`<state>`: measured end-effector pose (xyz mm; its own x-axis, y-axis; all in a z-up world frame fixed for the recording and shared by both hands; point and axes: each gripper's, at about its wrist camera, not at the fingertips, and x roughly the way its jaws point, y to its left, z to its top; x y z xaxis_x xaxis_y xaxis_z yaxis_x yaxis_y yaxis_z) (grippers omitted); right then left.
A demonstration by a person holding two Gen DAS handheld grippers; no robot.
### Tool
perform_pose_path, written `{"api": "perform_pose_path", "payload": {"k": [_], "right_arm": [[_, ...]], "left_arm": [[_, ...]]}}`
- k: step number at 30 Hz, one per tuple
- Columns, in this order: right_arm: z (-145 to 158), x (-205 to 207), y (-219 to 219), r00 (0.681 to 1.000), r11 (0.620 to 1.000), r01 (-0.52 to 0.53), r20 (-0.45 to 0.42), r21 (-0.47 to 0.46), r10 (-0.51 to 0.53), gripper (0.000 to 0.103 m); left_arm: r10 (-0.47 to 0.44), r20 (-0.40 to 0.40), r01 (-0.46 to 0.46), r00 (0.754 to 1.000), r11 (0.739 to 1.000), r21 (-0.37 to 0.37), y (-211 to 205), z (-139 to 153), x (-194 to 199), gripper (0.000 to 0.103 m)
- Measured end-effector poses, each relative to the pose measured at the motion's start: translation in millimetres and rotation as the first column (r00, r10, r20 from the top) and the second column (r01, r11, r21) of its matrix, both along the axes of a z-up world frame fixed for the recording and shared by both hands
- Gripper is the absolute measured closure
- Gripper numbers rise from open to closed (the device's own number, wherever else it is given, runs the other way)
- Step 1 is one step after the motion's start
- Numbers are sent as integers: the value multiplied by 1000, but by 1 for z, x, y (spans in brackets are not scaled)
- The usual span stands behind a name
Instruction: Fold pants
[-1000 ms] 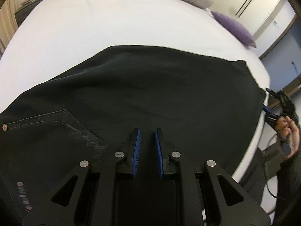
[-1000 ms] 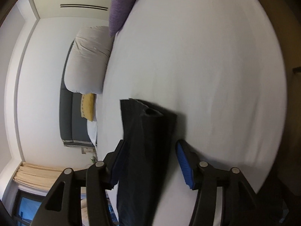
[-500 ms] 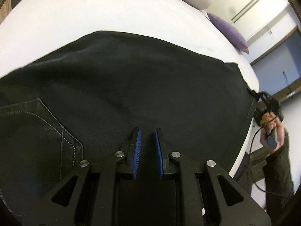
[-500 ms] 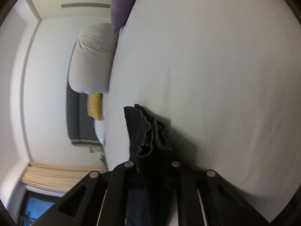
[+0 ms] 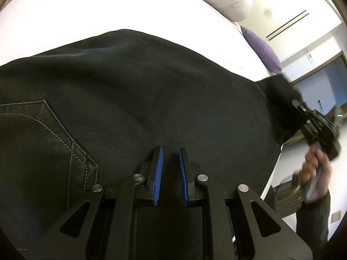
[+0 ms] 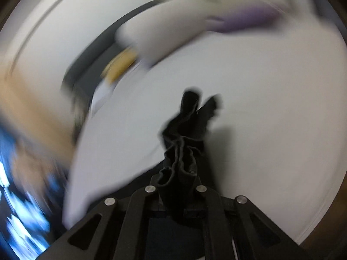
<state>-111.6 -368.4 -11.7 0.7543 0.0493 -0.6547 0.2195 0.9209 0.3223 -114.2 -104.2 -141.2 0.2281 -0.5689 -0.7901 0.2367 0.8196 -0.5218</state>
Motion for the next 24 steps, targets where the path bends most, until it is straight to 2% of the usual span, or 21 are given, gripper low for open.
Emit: {"api": "perform_pose_path", "payload": {"k": [1,2,4,5,7,8,9,10,12,13,19,24], "right_arm": [[-1,2,38,996,990,-84,-29,-110,82,94],[-11,4,83,983,953,-180,-82,-244,164,94],[-34,5,125,958,900,-281,-159,-332,240,94],[-55,9,147,937,857,-340,-223,-387,270,94],[-81,13,166,918,798,-382,-295,-467,266,94],[-88,13,172,919,767,-384,-297,-514,260,94],[-88,12,173,922,757,-379,-288,-532,259,94],[-87,13,172,924,760,-374,-282,-532,257,94],[-83,14,170,928,754,-366,-273,-545,253,94],[-79,13,174,930,728,-365,-263,-580,257,94],[-53,-4,200,938,666,-338,-181,-665,295,94],[-43,-11,225,928,623,-343,-152,-703,339,94]], "left_arm": [[6,-1,-6,1000,1000,-7,2,0,0,88],[17,-6,-17,1000,1000,-23,6,0,0,88],[43,-26,-44,999,997,-61,15,0,1,88],[58,-45,-62,997,994,-87,20,-1,2,88],[69,-73,-77,995,991,-113,26,0,3,86],[72,-95,-85,993,986,-142,30,0,4,83],[73,-106,-90,992,983,-162,32,0,5,70],[74,-119,-96,990,976,-194,34,2,6,48],[76,-129,-107,989,960,-260,36,7,7,27],[77,-136,-112,988,957,-269,35,9,9,20],[-2,-246,-94,969,920,-381,14,7,28,15],[-4,-314,-133,949,901,-413,17,0,45,14]]}}
